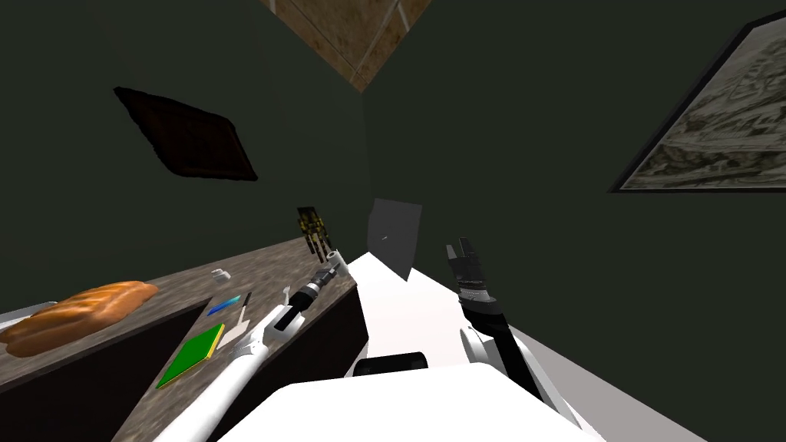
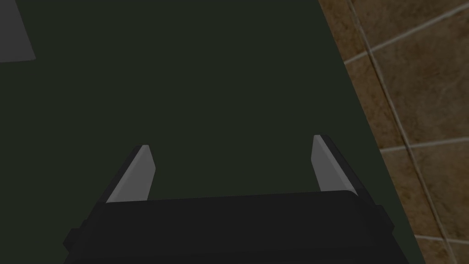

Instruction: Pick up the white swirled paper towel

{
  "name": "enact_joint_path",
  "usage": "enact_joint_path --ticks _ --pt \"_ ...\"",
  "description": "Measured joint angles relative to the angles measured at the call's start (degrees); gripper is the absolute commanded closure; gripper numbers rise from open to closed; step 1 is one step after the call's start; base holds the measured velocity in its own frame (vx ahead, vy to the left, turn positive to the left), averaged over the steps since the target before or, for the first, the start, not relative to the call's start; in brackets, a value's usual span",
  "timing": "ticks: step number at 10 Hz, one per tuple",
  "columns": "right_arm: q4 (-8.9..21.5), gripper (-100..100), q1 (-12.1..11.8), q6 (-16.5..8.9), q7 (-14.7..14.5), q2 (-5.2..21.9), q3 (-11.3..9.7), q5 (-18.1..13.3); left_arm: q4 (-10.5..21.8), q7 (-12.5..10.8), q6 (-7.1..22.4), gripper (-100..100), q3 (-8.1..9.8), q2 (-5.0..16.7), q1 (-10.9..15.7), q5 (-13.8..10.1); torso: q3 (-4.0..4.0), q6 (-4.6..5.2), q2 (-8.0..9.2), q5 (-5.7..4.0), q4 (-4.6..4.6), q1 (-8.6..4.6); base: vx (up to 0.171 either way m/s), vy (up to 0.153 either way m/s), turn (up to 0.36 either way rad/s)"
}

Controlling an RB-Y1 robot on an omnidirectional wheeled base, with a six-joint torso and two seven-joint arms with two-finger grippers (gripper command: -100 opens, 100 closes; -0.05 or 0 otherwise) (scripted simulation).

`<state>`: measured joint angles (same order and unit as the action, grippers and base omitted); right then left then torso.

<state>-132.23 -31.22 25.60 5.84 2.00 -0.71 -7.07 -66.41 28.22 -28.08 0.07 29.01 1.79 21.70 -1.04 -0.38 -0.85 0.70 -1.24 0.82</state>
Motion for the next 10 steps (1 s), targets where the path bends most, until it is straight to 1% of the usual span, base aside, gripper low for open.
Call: enact_joint_path --ticks 1,2,4,6,8,9,10 --pt "0.0 0 0.0 0.0 0.0 0.0 0.0 0.0 -1.6 -0.1 0.1 100 0.25 0.0 -1.4 0.1 0.03 -0.01 0.05 -0.01 0.01 -0.04 0.005 0.0 0.022" --pt "0.0 0 0.0 0.0 0.0 0.0 0.0 0.0 -2.8 0.0 0.1 100 0.38 -0.2 -2.0 0.2 0.06 0.04 0.09 -0.03 0.05 -0.1 0.031 0.008 -0.121" --pt "0.0 0 0.0 0.0 0.0 0.0 0.0 0.0 -6.2 -1.0 1.7 100 1.86 -0.2 -5.0 1.5 0.01 0.0 0.01 -0.02 0.01 -0.04 0.028 0.011 -0.025" --pt "0.0 0 0.0 0.0 0.0 0.0 0.0 0.0 -9.5 -1.1 2.2 100 2.13 -0.3 -6.7 1.7 0.08 0.05 0.11 -0.05 0.06 -0.14 0.015 0.004 -0.05" --pt "0.0 0 0.0 0.0 0.0 0.0 0.0 0.0 -13.6 -1.8 3.4 100 3.75 -0.7 -10.3 3.0 0.04 0.02 0.04 -0.06 0.04 -0.06 0.029 0.016 -0.025" --pt "0.0 0 0.0 0.0 0.0 0.0 0.0 0.0 -14.5 -1.8 3.3 100 4.03 -0.7 -11.0 3.1 0.05 0.03 0.06 -0.07 0.05 -0.1 0.033 0.008 -0.104" --pt "0.0 0 0.0 0.0 0.0 0.0 0.0 0.0 -15.9 -2.4 3.8 100 5.13 -0.6 -12.4 3.9 0.04 0.04 0.03 -0.08 0.05 -0.09 0.036 0.013 -0.062"
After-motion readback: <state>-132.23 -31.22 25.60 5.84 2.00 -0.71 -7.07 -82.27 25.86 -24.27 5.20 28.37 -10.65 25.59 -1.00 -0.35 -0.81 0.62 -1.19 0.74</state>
